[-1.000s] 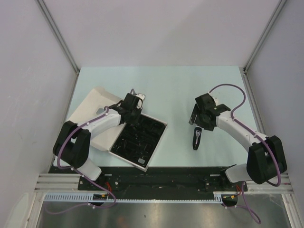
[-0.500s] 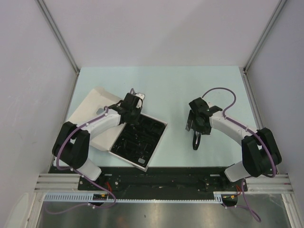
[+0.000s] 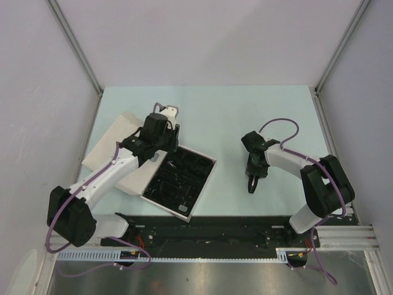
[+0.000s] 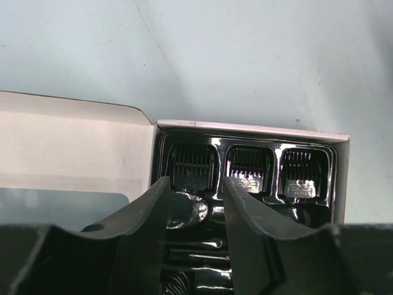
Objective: Sort the hair-cutting tools
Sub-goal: Pick up the electric hair clipper from the center of the board.
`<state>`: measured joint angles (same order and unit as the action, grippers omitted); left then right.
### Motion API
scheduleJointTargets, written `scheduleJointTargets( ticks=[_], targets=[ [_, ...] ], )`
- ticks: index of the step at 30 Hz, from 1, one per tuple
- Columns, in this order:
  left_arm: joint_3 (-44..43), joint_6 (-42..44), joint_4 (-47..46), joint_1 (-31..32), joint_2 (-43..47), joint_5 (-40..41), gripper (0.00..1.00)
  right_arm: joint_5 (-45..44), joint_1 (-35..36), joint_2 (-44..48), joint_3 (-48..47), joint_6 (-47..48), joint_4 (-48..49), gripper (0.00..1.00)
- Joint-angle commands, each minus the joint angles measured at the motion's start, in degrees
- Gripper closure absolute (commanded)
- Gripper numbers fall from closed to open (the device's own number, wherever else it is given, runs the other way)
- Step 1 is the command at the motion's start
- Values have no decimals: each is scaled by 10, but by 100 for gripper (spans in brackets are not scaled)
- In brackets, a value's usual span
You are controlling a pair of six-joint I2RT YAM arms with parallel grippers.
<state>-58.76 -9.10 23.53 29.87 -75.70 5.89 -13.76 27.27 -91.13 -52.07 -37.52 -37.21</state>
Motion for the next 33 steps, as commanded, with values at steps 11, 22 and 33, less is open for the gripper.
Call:
scheduleJointTargets(
  ticks=[11, 22, 33],
  targets=[
    [-44, -28, 41, -1, 136, 43, 48, -16, 66, 120, -43, 61, 60, 98],
    [-82, -4, 54, 0, 269, 75, 45, 166, 199, 97, -119, 269, 201, 95],
    [-65, -4, 57, 0, 345, 76, 43, 270, 239, 5, -182, 440, 244, 90]
  ],
)
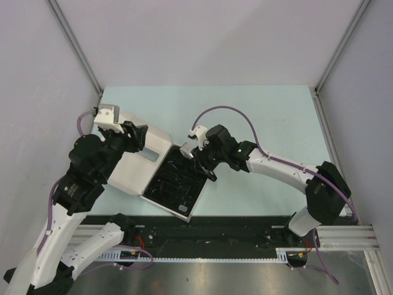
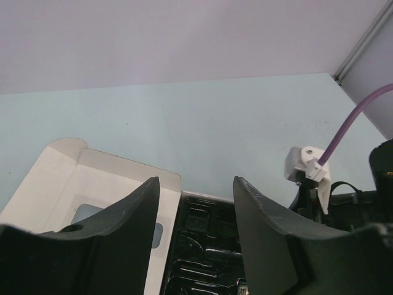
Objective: Sort the hair-cutting tools
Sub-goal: Pick up the electric hair clipper from the center of the board, then place the electric hair clipper in the storage box.
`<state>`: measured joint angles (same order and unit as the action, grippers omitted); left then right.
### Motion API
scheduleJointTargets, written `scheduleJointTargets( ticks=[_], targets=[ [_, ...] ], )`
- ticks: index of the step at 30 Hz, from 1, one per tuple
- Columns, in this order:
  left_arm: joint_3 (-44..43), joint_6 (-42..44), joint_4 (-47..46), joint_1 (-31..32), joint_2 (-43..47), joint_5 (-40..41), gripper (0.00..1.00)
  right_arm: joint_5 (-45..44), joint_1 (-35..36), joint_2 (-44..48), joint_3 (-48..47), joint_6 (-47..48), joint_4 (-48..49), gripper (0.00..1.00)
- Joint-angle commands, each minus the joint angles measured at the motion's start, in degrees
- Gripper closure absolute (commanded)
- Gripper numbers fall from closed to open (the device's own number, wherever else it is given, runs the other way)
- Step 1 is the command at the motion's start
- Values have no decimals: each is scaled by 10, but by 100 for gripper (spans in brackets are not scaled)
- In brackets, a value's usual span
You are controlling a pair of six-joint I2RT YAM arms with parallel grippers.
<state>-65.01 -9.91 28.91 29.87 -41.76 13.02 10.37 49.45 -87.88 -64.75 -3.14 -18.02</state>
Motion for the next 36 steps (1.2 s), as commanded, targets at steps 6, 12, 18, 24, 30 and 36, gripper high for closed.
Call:
scheduleJointTargets(
  ticks=[6, 12, 18, 24, 30, 36],
  targets=[
    [6, 2, 7, 0, 14, 1, 43, -18, 50, -63, -58, 135, 92, 90],
    [10, 3, 12, 0, 16, 4, 43, -23, 60, -87, -61, 135, 121, 90],
    [12, 3, 16, -1, 16, 7, 43, -45, 67, -99, -76, 140, 132, 90],
    [14, 4, 17, 0, 14, 10, 43, -41, 70, -116, -89, 142, 133, 90],
    [15, 9, 18, 0, 12, 16, 43, -18, 71, -139, -90, 135, 131, 89],
    [16, 11, 20, -1, 11, 17, 42, -22, 71, -162, -102, 132, 100, 87]
  ],
)
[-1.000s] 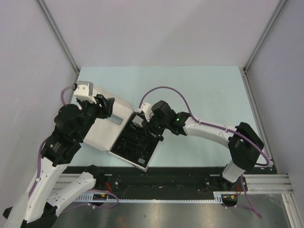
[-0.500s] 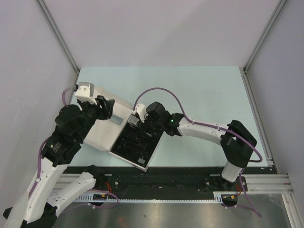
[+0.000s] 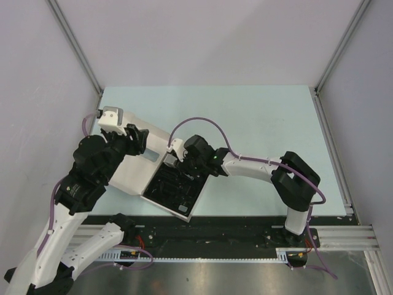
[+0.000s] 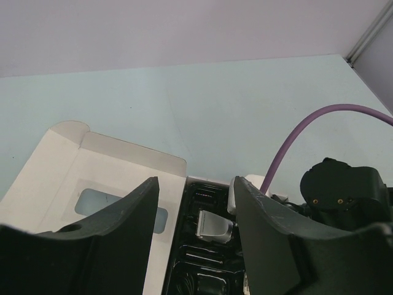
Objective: Sort the hair-cutting tools
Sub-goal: Place the electric hair clipper in the storage box.
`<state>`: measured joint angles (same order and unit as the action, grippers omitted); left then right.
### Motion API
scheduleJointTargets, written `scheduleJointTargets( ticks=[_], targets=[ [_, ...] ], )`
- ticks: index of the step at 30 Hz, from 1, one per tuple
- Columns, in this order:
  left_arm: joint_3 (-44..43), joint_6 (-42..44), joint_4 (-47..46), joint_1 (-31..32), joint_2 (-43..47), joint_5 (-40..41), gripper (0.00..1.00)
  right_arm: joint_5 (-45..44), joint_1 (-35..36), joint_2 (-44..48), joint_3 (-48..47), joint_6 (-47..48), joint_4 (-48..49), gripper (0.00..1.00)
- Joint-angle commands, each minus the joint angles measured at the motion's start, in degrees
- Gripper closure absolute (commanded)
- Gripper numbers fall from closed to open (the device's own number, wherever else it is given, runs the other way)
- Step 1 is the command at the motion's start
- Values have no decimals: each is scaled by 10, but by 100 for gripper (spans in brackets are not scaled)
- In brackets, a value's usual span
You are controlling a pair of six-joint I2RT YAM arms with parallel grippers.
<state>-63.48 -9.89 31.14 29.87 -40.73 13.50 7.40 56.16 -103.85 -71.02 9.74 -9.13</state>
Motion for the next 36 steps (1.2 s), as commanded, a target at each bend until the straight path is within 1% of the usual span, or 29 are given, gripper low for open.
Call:
scheduleJointTargets(
  ticks=[1, 2, 7, 17, 18, 20, 21, 23, 24, 27, 30, 33, 35, 36],
  targets=[
    [2, 12, -2, -1, 0, 13, 42, 9, 4, -3, -40, -1, 9, 87],
    [3, 13, -4, -1, 1, 13, 42, 8, 4, -6, -40, -2, 3, 86],
    [4, 19, -2, -1, 2, 18, 42, 5, 4, -20, -47, -7, -20, 73],
    [4, 27, -2, 0, -2, 25, 41, 10, 4, -50, -65, 0, -54, 64],
    [4, 27, -3, 0, -3, 25, 41, 10, 4, -51, -68, 1, -57, 60],
    [4, 29, -2, 0, -3, 25, 41, 3, 4, -56, -71, 1, -61, 57],
    [4, 29, -3, -1, -3, 26, 41, 0, 4, -56, -71, 0, -61, 53],
    [5, 31, -2, 0, -4, 27, 41, -6, 4, -56, -70, 1, -59, 48],
    [4, 30, -3, -1, -4, 27, 41, -7, 6, -54, -71, 2, -59, 45],
    [4, 32, -3, 0, -4, 29, 41, -11, 6, -47, -71, 5, -56, 39],
    [5, 31, -2, -1, -5, 30, 41, -10, 6, -36, -71, 3, -51, 37],
    [6, 30, -3, -1, -4, 31, 41, -7, 6, -24, -71, -2, -49, 38],
    [7, 31, -3, -1, -3, 32, 41, -5, 6, -18, -71, -9, -49, 40],
    [7, 30, -2, -1, -3, 33, 41, -5, 6, -10, -71, -15, -49, 44]
  ],
)
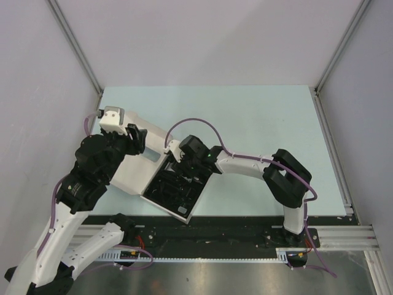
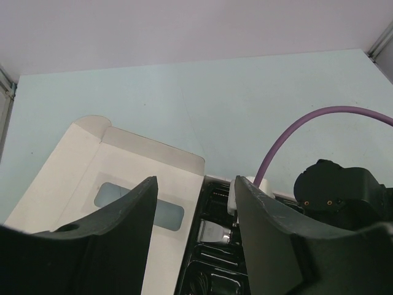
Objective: Sort the hair-cutting tools
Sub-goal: Place the electric hair clipper in the storage box.
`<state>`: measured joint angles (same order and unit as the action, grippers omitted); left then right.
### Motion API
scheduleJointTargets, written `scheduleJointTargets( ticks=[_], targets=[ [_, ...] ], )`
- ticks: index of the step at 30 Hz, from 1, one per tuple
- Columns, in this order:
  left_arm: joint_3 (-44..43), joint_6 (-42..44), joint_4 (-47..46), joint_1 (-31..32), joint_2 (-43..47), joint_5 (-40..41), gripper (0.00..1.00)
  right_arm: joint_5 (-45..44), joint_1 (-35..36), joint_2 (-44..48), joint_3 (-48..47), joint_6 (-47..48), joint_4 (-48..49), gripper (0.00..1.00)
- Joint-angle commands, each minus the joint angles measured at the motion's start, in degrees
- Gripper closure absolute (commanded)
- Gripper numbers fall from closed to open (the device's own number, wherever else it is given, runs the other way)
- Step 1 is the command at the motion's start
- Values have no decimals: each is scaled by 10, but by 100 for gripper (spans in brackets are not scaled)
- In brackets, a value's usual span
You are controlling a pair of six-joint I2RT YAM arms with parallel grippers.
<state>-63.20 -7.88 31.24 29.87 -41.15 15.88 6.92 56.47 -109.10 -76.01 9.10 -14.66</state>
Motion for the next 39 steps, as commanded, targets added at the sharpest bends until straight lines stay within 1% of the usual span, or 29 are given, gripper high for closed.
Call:
scheduleJointTargets(
  ticks=[1, 2, 3, 5, 6, 7, 9, 10, 11, 12, 13, 14, 16, 17, 18, 19, 21, 23, 25, 27, 28, 31, 35, 39],
  targets=[
    [5, 9, -4, 0, 2, 9, 41, 2, 4, 45, -21, -11, 4, 45],
    [6, 9, -4, 0, 2, 11, 41, 0, 4, 49, -21, -15, 5, 48],
    [7, 8, -4, 0, 2, 14, 41, -2, 3, 54, -21, -23, 5, 53],
    [9, 3, -1, -1, 3, 26, 41, -9, 1, 59, -21, -35, 9, 58],
    [10, -5, 0, 0, 3, 43, 39, -12, 0, 62, -21, -48, 11, 61],
    [10, -14, 5, -1, 2, 57, 38, -15, -2, 69, -21, -56, 18, 62],
    [8, -49, 25, -5, -3, 91, 27, -25, -13, 75, -21, -76, 26, 62],
    [5, -63, 35, -9, -5, 100, 22, -31, -18, 78, -21, -102, 37, 62],
    [4, -99, 47, -21, -14, 110, 19, -41, -25, 80, -21, -116, 42, 62],
    [3, -119, 76, -31, -17, 116, 19, -45, -42, 82, -21, -131, 45, 62],
    [5, -135, 86, -43, -19, 108, 19, -50, -50, 83, -21, -156, 53, 61],
    [11, -162, 95, -70, -16, 100, 19, -61, -59, 82, -21, -167, 57, 60],
    [32, -186, 110, -95, -5, 71, 19, -62, -87, 75, -21, -176, 66, 57],
    [40, -204, 111, -114, 1, 63, 19, -55, -96, 65, -21, -171, 71, 50],
    [48, -211, 117, -118, 16, 58, 18, -46, -104, 57, -23, -166, 76, 46],
    [57, -217, 122, -121, 21, 56, 17, -18, -118, 50, -26, -156, 88, 44],
    [83, -244, 145, -124, 34, 57, 17, -5, -128, 30, -31, -141, 104, 40],
    [105, -279, 173, -125, 42, 50, 16, 23, -138, 10, -40, -133, 134, 38],
    [129, -317, 188, -125, 55, 43, 13, 49, -146, -7, -51, -134, 161, 37],
    [155, -348, 210, -125, 69, 42, 11, 83, -150, -38, -83, -135, 161, 37],
    [165, -375, 216, -125, 73, 42, 7, 91, -152, -49, -98, -134, 156, 38],
    [194, -404, 230, -125, 87, 25, 0, 107, -147, -79, -137, -136, 148, 38],
    [216, -427, 242, -125, 98, 5, 0, 107, -144, -88, -153, -141, 154, 38],
    [226, -457, 254, -125, 92, 4, 0, 112, -144, -87, -150, -146, 151, 38]
  ],
)
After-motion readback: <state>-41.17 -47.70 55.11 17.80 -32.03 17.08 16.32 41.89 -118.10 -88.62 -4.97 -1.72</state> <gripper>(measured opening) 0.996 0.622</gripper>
